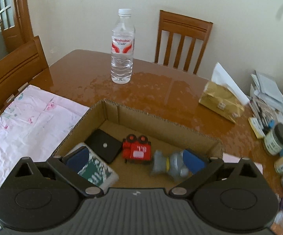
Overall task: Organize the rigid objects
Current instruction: 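Move both grippers back out toward the pink card and light blue case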
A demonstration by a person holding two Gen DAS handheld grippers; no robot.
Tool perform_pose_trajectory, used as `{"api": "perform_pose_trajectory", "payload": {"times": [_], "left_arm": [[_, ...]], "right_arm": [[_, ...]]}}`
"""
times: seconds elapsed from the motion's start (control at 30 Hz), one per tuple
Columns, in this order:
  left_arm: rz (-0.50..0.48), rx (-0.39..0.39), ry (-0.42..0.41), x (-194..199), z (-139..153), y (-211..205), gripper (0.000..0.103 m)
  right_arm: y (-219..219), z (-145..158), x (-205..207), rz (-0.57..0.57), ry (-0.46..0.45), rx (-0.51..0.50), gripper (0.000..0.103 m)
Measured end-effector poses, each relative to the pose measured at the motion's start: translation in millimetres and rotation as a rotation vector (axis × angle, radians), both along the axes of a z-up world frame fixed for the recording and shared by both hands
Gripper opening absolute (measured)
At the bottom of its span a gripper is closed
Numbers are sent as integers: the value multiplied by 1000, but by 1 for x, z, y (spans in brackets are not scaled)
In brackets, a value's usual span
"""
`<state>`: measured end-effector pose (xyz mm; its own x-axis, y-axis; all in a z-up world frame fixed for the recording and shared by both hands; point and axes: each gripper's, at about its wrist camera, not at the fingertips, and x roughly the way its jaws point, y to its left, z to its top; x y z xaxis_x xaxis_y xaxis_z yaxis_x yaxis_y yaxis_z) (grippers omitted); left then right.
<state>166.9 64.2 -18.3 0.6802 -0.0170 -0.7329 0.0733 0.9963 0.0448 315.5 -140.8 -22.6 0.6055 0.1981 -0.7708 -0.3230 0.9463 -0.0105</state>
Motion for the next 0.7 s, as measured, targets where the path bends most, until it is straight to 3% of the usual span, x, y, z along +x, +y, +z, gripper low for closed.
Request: {"api": "perform_pose_trajectory", "payload": {"times": [0.7], "left_arm": [[-82,-42,68,-10,-28,10,102]], "right_arm": [[-23,-20,-157,-97,-66,-26,103]]}}
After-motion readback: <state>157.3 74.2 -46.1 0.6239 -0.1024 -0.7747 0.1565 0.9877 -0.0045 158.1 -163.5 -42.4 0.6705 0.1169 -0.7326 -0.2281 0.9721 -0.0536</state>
